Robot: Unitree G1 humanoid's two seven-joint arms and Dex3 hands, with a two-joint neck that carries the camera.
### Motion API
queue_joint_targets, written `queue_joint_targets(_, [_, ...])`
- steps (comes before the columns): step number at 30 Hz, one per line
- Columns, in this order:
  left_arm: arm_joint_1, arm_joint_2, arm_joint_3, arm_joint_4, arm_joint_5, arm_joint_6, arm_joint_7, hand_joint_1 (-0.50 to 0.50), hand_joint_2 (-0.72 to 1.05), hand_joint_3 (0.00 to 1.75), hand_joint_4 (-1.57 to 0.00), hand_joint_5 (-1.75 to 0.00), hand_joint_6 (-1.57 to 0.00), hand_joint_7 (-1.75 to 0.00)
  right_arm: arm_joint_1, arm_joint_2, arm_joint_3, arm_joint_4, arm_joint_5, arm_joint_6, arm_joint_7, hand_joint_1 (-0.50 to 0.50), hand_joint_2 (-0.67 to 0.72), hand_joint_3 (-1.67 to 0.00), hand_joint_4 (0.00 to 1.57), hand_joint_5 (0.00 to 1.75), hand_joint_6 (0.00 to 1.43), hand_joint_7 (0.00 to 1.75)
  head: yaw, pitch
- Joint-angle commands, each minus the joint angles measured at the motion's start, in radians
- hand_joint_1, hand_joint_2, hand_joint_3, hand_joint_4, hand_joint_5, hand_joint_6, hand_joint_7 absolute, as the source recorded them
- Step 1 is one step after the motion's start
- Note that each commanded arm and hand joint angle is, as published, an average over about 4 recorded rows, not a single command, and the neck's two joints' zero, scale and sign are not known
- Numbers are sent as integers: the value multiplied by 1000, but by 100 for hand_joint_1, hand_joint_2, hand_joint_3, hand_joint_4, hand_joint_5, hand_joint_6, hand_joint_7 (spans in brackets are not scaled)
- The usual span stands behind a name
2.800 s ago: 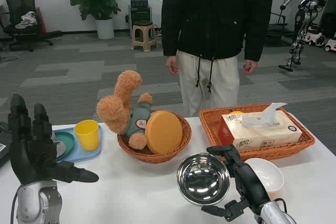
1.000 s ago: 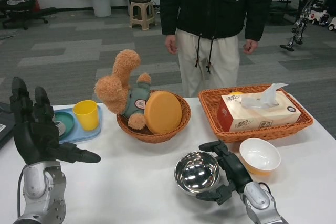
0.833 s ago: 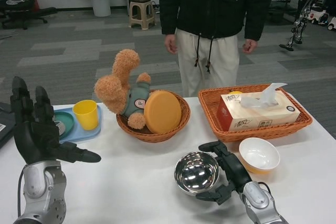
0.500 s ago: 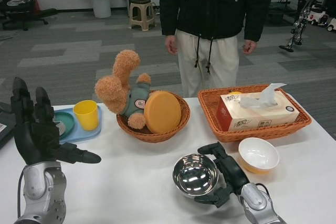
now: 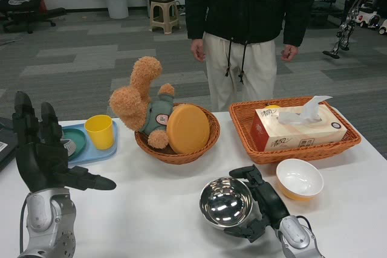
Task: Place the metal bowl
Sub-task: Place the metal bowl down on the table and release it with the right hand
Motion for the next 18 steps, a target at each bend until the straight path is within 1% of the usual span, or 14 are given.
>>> queue_joint_targets(1, [6, -2, 1, -4, 1, -3, 2, -50, -72, 9, 0, 0, 0, 0, 26, -14, -11, -22, 43, -11, 23, -45, -29, -103, 6, 10, 0, 89, 0, -1])
queue_joint_targets(2, [5, -2, 1, -4, 1, -3, 2, -50, -72, 9, 0, 0, 0, 0, 28, -15, -11, -24, 49, -11, 31, -46, -26, -91, 3, 2, 0, 79, 0, -1])
queue_joint_targets(3, [4, -2, 1, -4, 1, -3, 2, -50, -72, 9, 0, 0, 0, 0, 30, -17, -11, -27, 54, -10, 39, -46, -21, -79, 1, 0, 0, 70, 0, -1])
queue_joint_targets(4, [4, -2, 1, -4, 1, -3, 2, -50, -72, 9, 0, 0, 0, 0, 33, -18, -11, -30, 60, -10, 47, -46, -16, -69, 1, 0, 0, 61, -1, -1])
queue_joint_targets(5, [3, -2, 1, -4, 1, -3, 2, -50, -72, 9, 0, 0, 0, 0, 35, -19, -11, -32, 69, -10, 56, -46, -8, -56, 0, 0, 0, 51, -1, -1])
queue_joint_targets(6, [3, -2, 1, -4, 1, -3, 2, -50, -72, 9, 0, 0, 0, 0, 37, -20, -10, -33, 77, -9, 64, -46, -3, -48, 0, 0, 0, 45, -2, -1])
queue_joint_targets(7, [2, -1, 1, -4, 1, -3, 2, -50, -72, 9, 0, 0, 0, 0, 39, -21, -10, -34, 85, -9, 71, -45, 1, -42, 0, 0, 0, 44, -3, -1])
queue_joint_targets(8, [2, -1, 1, -4, 1, -3, 2, -50, -72, 9, 0, 0, 0, 0, 41, -22, -10, -36, 94, -9, 80, -44, 9, -32, 0, 0, 0, 38, -4, -1])
queue_joint_targets(9, [1, -1, 1, -3, 1, -3, 2, -50, -72, 9, 0, 0, 0, 0, 41, -23, -10, -38, 98, -9, 89, -43, 14, -26, 0, 0, 0, 35, -5, -1])
queue_joint_targets(11, [0, 0, 0, -2, 0, -3, 2, -50, -72, 9, 0, 0, 0, 0, 43, -26, -9, -42, 104, -9, 106, -42, 28, -14, 0, 0, 0, 26, -6, -2])
queue_joint_targets(13, [0, -1, -1, -2, 0, -3, 2, -50, -72, 9, 0, 0, 0, 0, 43, -27, -9, -45, 107, -7, 118, -42, 42, -8, 0, 0, 0, 19, -5, -2])
queue_joint_targets(14, [0, -1, -2, -2, 0, -3, 2, -50, -72, 9, 0, 0, 0, 0, 43, -28, -8, -47, 110, -6, 124, -42, 47, -4, 0, 0, 0, 14, -4, -2])
queue_joint_targets(15, [0, -1, -2, -2, 0, -3, 2, -50, -72, 9, 0, 0, 0, 0, 43, -28, -8, -50, 112, -5, 127, -42, 52, -2, 0, 0, 0, 10, -4, -2])
queue_joint_targets(18, [0, -2, -2, -3, 1, -3, 2, -50, -72, 9, 0, 0, 0, 0, 45, -29, -9, -64, 117, 2, 131, -42, 57, 0, 0, 0, 0, 7, -2, -2])
